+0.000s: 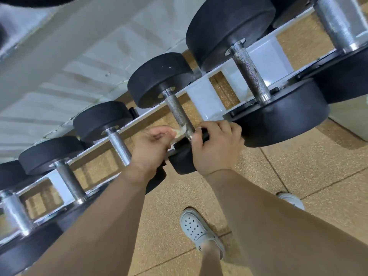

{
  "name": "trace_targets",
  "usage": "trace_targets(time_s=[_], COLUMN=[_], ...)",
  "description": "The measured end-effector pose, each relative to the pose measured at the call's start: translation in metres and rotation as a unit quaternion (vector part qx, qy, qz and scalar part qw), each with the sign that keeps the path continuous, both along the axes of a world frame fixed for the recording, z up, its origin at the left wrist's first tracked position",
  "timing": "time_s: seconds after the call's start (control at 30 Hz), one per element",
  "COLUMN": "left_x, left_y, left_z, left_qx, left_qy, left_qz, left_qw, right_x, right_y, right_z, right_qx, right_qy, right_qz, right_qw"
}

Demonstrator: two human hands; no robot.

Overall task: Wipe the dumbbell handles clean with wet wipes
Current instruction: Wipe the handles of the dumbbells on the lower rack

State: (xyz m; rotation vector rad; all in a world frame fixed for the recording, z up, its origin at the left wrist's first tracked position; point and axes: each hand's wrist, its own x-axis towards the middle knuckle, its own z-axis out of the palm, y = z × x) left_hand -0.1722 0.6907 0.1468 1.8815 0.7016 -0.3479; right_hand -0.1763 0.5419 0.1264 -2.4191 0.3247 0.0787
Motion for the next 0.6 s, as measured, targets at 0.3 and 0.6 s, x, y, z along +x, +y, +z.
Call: trace_targets(time_s=[0.3, 0.6], left_x=[-0.047, -0.088], left_y=[0.014, 0.066], left_z=[0.034, 0.035], left_qx=[-0.258, -0.196], left_qy=[-0.071, -0.056], left_qz=[0.183, 0.242], left_qw=[0.946, 0.949], right_x=[0.021, 0.011], right_y=[0.013, 0.084], right_z=[0.059, 0.055], right_qx=[0.143, 0.138], right_qy=[0.024, 0.186], right_qz=[0.303, 0.367], right_qw=[0.942, 0.901])
